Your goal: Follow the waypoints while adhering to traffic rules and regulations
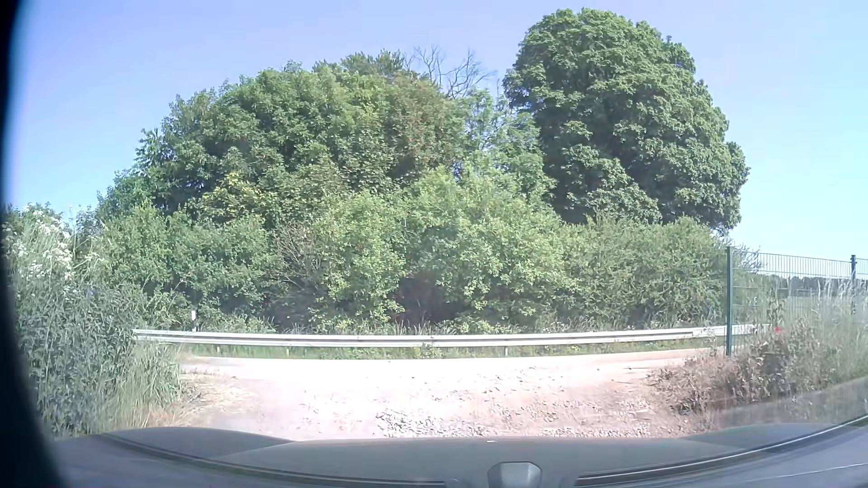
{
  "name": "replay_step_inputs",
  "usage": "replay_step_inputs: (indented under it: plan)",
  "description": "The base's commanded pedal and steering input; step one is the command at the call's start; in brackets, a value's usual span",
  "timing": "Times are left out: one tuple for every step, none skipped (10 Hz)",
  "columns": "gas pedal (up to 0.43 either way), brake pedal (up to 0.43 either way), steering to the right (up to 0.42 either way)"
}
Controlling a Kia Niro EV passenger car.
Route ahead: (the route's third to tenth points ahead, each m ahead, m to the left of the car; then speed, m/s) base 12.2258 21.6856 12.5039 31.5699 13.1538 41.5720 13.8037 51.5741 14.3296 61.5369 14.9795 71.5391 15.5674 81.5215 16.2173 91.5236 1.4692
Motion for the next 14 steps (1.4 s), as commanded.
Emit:
replay_step_inputs:
  plan:
    - [0.209,0.006,-0.38]
    - [0.209,0.006,-0.374]
    - [0.22,0.006,-0.371]
    - [0.228,0.006,-0.378]
    - [0.22,0.006,-0.392]
    - [0.22,0.006,-0.402]
    - [0.22,0.006,-0.408]
    - [0.24,0.006,-0.402]
    - [0.24,0.006,-0.386]
    - [0.228,0.006,-0.381]
    - [0.228,0.006,-0.381]
    - [0.228,0.006,-0.376]
    - [0.24,0.006,-0.354]
    - [0.24,0.006,-0.329]
